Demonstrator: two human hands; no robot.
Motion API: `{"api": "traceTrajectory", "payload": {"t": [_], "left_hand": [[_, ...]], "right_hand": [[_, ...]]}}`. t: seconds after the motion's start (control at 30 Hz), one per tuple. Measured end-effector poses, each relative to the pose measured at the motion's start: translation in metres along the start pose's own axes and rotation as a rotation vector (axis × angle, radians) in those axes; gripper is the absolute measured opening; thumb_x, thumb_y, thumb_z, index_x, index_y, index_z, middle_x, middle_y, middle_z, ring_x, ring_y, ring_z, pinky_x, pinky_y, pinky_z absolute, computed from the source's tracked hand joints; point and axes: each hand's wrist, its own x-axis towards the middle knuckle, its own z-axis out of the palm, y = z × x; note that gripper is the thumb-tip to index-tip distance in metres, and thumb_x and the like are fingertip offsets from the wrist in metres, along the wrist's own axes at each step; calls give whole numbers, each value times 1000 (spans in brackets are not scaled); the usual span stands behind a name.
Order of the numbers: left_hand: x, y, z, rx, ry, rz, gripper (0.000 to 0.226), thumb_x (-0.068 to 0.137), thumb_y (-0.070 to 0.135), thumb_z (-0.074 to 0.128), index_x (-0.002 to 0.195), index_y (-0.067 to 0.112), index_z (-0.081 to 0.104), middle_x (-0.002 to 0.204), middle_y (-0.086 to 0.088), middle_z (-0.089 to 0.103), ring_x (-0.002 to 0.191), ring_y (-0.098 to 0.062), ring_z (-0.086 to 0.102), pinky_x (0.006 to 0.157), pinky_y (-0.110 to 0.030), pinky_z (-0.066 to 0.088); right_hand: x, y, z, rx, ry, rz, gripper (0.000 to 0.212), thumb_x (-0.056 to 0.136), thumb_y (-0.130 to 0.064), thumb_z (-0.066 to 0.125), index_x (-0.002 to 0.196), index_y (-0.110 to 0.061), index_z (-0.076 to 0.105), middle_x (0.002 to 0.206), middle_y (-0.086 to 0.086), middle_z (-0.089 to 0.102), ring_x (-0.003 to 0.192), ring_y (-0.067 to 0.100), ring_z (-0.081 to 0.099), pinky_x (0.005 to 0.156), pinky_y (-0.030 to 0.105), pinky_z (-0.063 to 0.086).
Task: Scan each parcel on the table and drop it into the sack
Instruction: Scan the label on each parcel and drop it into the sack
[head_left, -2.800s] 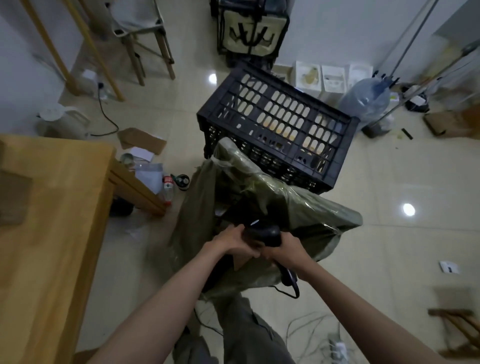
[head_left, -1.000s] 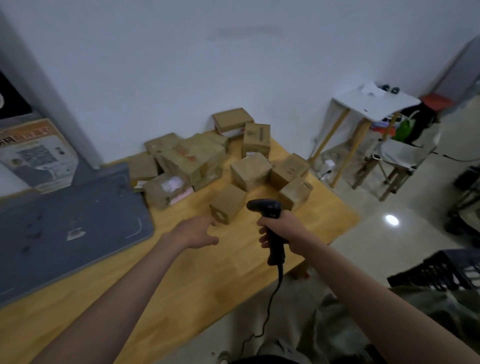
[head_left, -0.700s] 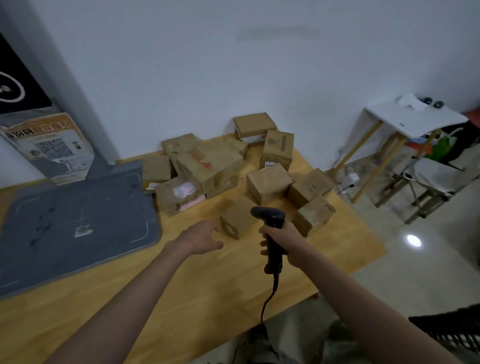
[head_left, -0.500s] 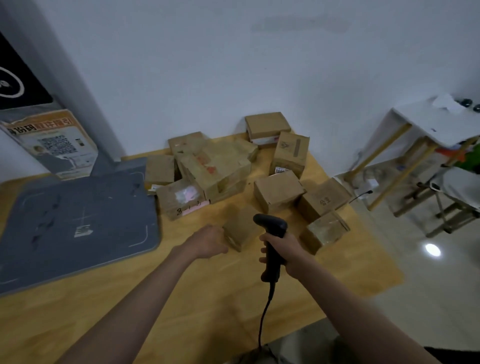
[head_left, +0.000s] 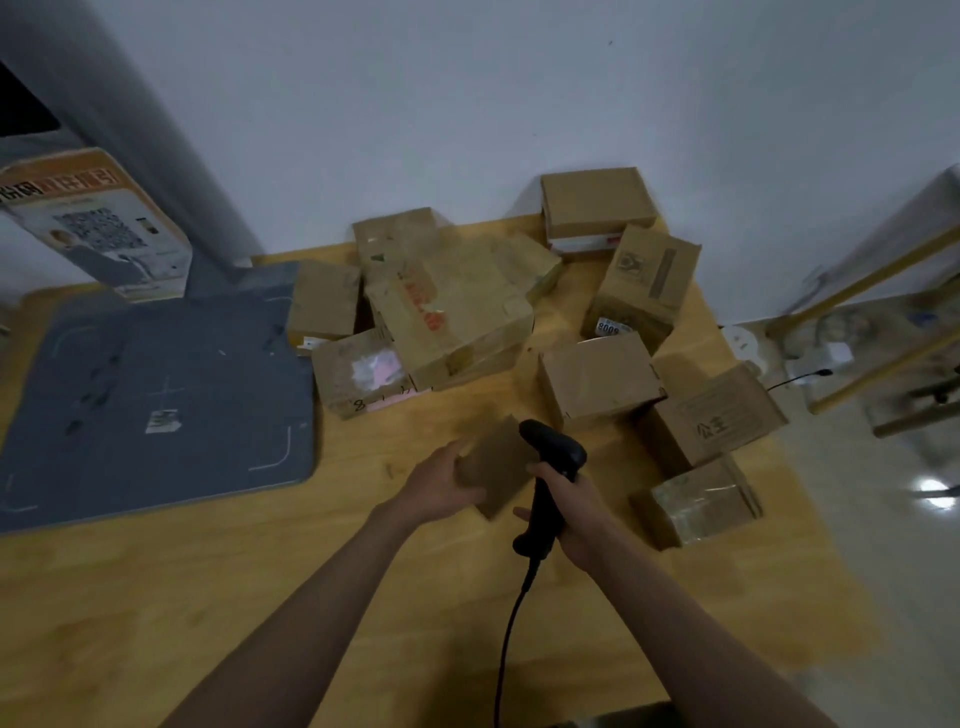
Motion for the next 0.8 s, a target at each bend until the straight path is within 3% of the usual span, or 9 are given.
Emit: {"api": "traceTrajectory", "payload": {"t": [0.1,0.2,0.3,0.37,0.43,0.53,0.67,0.73,0.8], "left_hand": [[-8,-9,11,-13,-15,-47,85,88,44,69,155,23,22,122,-6,55,102,-17,56,81,-27,46],[-25,-26,23,-93,-15,-171,77,87,54,65,149,18,36,105,1,61,87,-11,59,68,-23,48],[-46,-47,33,-192,48,-309,77,86,61,62,144,14,44,122,-2,60,104,-16,59,80,-28,48],[-55,-58,36,-249,122,-364,83,86,60,64,150,15,36,138,-4,51,119,-21,53,88,-30,45],[-58,-66,35,-348,144,-388,90,84,59,67,154,18,29,142,-1,48,119,-21,55,90,-33,47],[-60,-71,31,-530,133,-338,101,79,56,74,157,24,19,137,2,51,109,-18,60,91,-38,55],[-71,-70,22,-491,154,-234,115,72,58,80,158,30,10,150,-3,40,128,-25,49,101,-42,50],[-83,-71,15,-514,190,-154,108,73,54,80,156,29,16,152,-4,35,132,-21,42,101,-35,47],[-96,-77,8,-549,232,-91,87,78,47,79,148,32,30,143,-3,40,119,-14,49,86,-24,46]], "right_hand": [[7,7,0,-14,-11,22,26,95,-18,68,120,-11,62,119,13,67,109,32,64,95,59,54],[6,20,2,-102,-23,53,21,94,-20,68,115,-14,65,119,18,68,110,38,65,92,63,54],[3,33,6,-172,-91,95,18,98,-17,64,116,-17,63,118,9,69,110,29,66,88,55,59],[3,38,12,-220,-115,110,23,99,-18,64,121,-16,61,121,8,66,112,27,64,87,53,60],[4,41,20,-276,-105,99,26,99,-19,63,125,-14,60,121,7,66,111,26,65,85,49,61],[5,43,32,-361,-82,54,30,97,-21,65,126,-15,61,118,7,69,107,26,67,79,42,62],[-5,45,39,-341,-113,-1,26,97,-19,66,122,-12,64,116,11,72,104,26,70,90,48,60],[-14,45,40,-292,-147,-27,24,98,-18,65,120,-9,63,113,12,74,103,25,72,91,45,59],[-24,47,42,-243,-170,-41,23,99,-19,63,120,-9,62,108,14,76,102,26,73,94,46,56]]}}
